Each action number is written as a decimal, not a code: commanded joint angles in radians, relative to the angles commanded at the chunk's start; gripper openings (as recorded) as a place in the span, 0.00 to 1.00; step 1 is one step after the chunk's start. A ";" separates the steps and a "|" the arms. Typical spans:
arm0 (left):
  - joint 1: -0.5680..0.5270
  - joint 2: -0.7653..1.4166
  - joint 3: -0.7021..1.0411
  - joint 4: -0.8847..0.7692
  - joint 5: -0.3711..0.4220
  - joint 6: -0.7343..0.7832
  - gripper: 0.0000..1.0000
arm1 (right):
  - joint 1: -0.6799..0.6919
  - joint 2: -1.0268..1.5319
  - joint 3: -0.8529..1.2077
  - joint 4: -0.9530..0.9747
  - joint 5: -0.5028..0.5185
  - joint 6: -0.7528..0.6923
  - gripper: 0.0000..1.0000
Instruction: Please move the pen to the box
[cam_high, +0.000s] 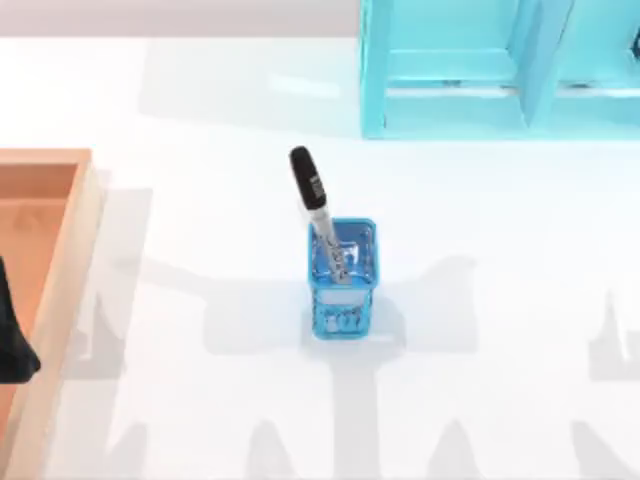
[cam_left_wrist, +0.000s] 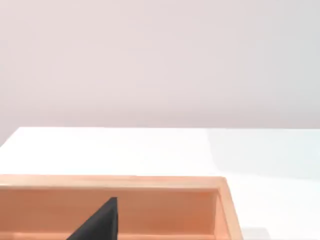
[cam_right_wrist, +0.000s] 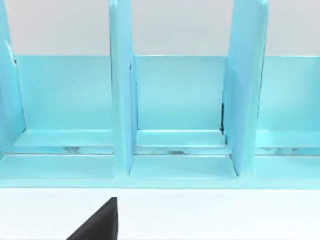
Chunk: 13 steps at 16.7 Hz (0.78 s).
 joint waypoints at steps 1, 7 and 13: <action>0.000 0.000 0.000 0.000 0.000 0.000 1.00 | 0.000 0.000 0.000 0.000 0.000 0.000 1.00; -0.072 0.160 0.037 0.156 0.030 -0.066 1.00 | 0.000 0.000 0.000 0.000 0.000 0.000 1.00; -0.236 0.687 0.095 0.563 0.087 -0.216 1.00 | 0.000 0.000 0.000 0.000 0.000 0.000 1.00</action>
